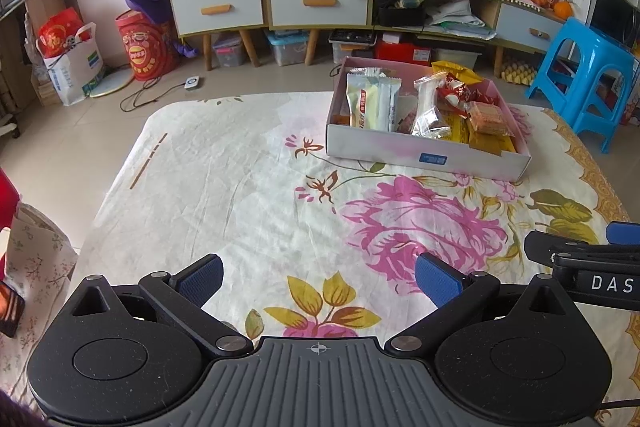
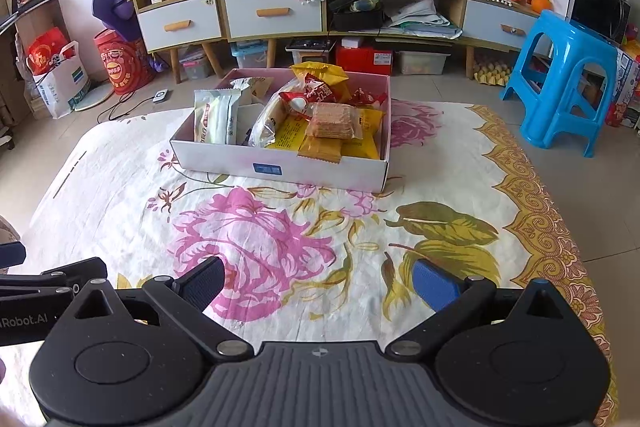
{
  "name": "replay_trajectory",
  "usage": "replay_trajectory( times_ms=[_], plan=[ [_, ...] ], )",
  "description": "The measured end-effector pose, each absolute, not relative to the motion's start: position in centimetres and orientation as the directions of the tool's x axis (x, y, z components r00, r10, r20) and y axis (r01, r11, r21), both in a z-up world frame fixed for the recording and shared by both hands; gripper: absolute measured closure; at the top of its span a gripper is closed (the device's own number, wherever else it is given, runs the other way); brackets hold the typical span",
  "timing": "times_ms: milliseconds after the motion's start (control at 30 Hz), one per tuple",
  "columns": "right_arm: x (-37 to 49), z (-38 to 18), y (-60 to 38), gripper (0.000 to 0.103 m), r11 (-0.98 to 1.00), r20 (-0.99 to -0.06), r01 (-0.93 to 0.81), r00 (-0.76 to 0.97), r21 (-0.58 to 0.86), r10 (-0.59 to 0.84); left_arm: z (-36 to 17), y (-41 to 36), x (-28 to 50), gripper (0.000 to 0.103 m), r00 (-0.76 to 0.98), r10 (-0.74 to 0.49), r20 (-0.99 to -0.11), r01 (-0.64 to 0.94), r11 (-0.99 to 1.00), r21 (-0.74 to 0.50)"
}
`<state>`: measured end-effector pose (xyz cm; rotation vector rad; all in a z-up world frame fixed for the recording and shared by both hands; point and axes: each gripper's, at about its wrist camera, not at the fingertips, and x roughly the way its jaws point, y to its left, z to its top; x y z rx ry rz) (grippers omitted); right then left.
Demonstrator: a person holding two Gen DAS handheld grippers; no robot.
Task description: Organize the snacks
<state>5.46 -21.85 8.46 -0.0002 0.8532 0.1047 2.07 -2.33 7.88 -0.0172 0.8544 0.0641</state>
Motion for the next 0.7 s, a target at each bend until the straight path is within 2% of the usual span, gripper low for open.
replay_trajectory(
  times_ms=[700],
  plan=[
    [5.57, 8.29, -21.79, 0.010, 0.995, -0.759, -0.092, 0.644, 0.045, 0.094, 7.73, -2.41, 1.94, 0.000, 0.657, 0.051, -0.752, -0.063, 0.998, 0.012]
  ],
)
